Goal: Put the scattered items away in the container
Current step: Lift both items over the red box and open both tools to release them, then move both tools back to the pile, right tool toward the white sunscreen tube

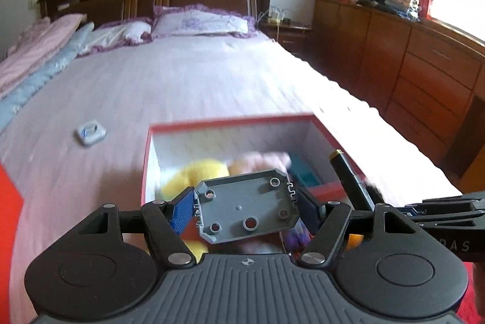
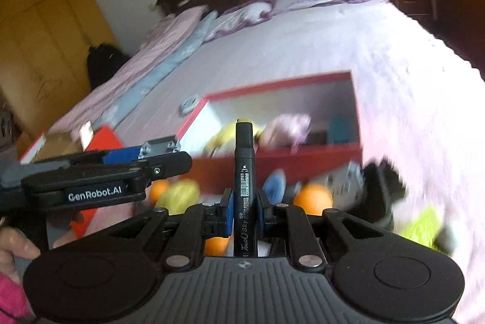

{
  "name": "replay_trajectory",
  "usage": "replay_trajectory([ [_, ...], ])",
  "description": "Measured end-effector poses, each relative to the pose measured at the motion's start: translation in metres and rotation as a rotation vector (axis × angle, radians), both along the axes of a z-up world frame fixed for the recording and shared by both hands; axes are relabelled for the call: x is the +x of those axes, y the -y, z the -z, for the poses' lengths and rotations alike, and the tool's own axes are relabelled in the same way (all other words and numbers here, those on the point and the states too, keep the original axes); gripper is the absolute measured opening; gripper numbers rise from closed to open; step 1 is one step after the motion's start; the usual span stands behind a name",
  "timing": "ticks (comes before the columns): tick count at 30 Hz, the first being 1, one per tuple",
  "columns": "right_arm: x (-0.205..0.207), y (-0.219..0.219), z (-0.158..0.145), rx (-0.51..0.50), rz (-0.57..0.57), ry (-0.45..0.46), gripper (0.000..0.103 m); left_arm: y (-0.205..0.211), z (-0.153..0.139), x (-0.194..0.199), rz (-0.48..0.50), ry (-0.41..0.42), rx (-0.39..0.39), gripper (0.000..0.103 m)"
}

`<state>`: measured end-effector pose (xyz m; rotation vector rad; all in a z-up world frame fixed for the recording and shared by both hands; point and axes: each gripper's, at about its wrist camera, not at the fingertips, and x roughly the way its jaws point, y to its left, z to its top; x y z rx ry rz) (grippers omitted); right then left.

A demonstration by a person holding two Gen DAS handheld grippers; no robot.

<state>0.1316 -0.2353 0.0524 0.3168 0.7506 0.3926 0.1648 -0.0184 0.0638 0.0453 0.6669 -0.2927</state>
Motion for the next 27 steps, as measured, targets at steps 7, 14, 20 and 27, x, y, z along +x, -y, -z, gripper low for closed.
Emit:
replay_trajectory([
  [7, 0.083, 0.000, -0.010, -0.032, 0.145, 0.026, 0.035, 0.013, -0.008, 0.076, -0.060, 0.007, 0.048, 0.078],
  [14, 0.090, 0.010, 0.000, -0.118, 0.212, 0.042, 0.060, 0.015, -0.005, 0.071, -0.065, -0.004, 0.104, 0.087],
  [20, 0.029, 0.026, 0.003, -0.097, 0.177, 0.069, 0.061, -0.001, -0.003, 0.022, -0.034, 0.000, 0.052, 0.089],
  [27, -0.052, 0.025, 0.001, -0.150, 0.073, 0.125, 0.062, -0.018, 0.008, -0.060, -0.036, 0.006, 0.063, 0.093],
])
